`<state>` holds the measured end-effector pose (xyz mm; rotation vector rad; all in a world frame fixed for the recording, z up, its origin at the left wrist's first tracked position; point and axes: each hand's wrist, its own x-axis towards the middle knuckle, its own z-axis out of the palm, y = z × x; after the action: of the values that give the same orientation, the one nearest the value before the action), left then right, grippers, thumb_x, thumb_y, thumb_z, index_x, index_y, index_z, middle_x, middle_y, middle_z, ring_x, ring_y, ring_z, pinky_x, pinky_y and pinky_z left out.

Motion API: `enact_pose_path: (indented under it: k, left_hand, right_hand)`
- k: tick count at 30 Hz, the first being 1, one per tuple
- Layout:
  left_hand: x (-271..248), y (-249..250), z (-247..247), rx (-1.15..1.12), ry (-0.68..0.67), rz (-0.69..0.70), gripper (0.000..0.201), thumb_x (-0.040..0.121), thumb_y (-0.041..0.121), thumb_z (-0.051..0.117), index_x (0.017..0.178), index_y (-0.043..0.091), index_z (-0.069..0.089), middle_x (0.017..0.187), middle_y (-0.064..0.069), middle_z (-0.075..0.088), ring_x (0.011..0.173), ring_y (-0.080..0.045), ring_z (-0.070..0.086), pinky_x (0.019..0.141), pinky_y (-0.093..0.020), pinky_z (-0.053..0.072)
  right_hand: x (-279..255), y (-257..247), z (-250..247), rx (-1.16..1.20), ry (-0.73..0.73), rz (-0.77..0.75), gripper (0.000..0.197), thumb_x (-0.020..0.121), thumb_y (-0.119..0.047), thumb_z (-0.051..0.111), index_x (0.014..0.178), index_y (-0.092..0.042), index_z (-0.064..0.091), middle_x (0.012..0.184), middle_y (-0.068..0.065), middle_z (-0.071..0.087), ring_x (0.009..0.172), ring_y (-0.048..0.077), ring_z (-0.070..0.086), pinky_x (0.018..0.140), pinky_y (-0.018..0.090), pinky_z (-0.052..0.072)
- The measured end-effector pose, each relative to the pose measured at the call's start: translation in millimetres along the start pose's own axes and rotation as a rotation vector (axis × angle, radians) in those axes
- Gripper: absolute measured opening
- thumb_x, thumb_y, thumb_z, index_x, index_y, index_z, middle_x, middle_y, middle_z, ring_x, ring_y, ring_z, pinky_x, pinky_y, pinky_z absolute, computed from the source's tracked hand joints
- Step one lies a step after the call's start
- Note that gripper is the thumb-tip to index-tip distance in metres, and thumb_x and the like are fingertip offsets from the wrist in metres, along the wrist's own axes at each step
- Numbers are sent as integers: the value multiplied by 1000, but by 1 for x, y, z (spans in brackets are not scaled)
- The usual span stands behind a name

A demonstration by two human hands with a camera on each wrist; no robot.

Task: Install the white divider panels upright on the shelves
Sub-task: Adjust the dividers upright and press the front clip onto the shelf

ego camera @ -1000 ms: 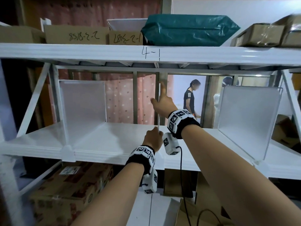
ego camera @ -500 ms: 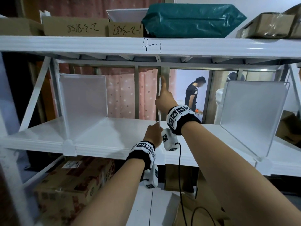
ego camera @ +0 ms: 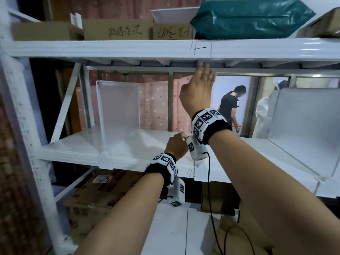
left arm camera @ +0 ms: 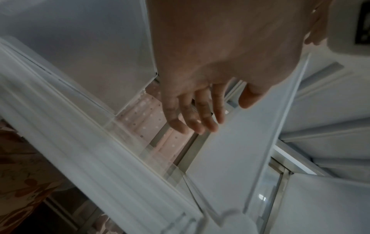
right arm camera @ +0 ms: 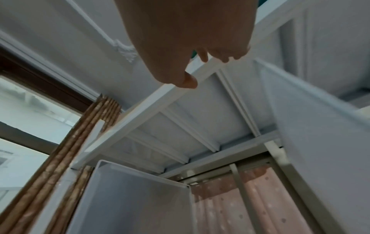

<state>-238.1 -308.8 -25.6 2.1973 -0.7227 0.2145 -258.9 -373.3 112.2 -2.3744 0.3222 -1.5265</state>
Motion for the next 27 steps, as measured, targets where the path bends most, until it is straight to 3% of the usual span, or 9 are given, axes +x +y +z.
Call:
enact_pose_path:
  k: [2, 3, 5, 6, 10, 15, 20, 24, 27]
  left_hand:
    - [0, -25, -21, -19, 125, -8, 20, 92, 22, 51, 107, 12, 59, 115, -14, 65, 108, -34, 59, 88, -33, 44]
    - [-1, -35, -33, -48, 176, -19, 16, 91, 26, 54, 102, 16, 59, 110, -11, 67, 103, -32, 61, 85, -33, 46]
    - [-2, -56, -61, -61, 278, -41, 17, 90, 34, 57, 94, 18, 57, 100, -7, 69, 95, -30, 62, 80, -34, 49]
    - [-3, -71, -77, -68, 326, -53, 20, 89, 37, 57, 91, 17, 56, 96, -6, 69, 92, -30, 63, 77, -33, 49]
    - [-5, -134, -138, -105, 472, -65, 25, 86, 37, 60, 89, 12, 56, 83, -10, 68, 80, -30, 62, 64, -29, 43]
    - [2, -207, -194, -172, 566, -8, 33, 82, 31, 66, 86, 11, 40, 73, -8, 57, 73, -32, 58, 58, -30, 36]
    - [22, -247, -206, -207, 297, -120, 72, 81, 50, 61, 131, 8, 31, 116, -16, 62, 103, -36, 61, 87, -44, 51]
    - [32, -259, -203, -130, 120, 2, 54, 88, 5, 49, 137, 12, 29, 117, -20, 60, 106, -38, 59, 91, -47, 49]
    - [39, -266, -194, -47, 3, 111, 77, 83, 5, 64, 143, 18, 17, 117, -16, 58, 106, -34, 60, 88, -45, 52]
  right_hand:
    - [-3, -32, 14, 68, -26, -32, 63, 86, -10, 48, 145, 2, 28, 144, 29, 40, 136, 43, 35, 113, 50, 31]
    - [-5, -45, 19, 115, -45, -24, 54, 87, -12, 48, 139, 2, 36, 131, 26, 52, 124, 41, 48, 99, 45, 43]
    - [-13, -69, 33, 129, -135, 14, 37, 91, -13, 47, 125, 2, 46, 111, 22, 62, 103, 36, 60, 74, 33, 43]
    - [-18, -82, 44, 101, -190, 23, 31, 92, -13, 47, 119, 3, 50, 108, 22, 63, 100, 36, 61, 70, 30, 40]
    - [-32, -133, 102, 53, -304, 104, 27, 94, -17, 47, 106, 5, 57, 109, 25, 63, 101, 40, 61, 72, 31, 40]
    - [-35, -198, 163, 206, -316, 213, 50, 102, -35, 37, 139, -2, 37, 124, 26, 58, 114, 40, 56, 89, 38, 43]
    - [-26, -242, 185, 244, -396, 155, 74, 98, -51, 42, 153, -11, 13, 130, 28, 54, 119, 40, 52, 94, 39, 43]
    - [-22, -253, 206, 224, -347, 136, 60, 96, -25, 52, 147, -5, 25, 123, 26, 59, 112, 39, 58, 85, 33, 47]
    - [-23, -252, 220, 246, -284, 160, 54, 95, -10, 41, 147, -12, 28, 100, 22, 63, 86, 38, 63, 70, 37, 50]
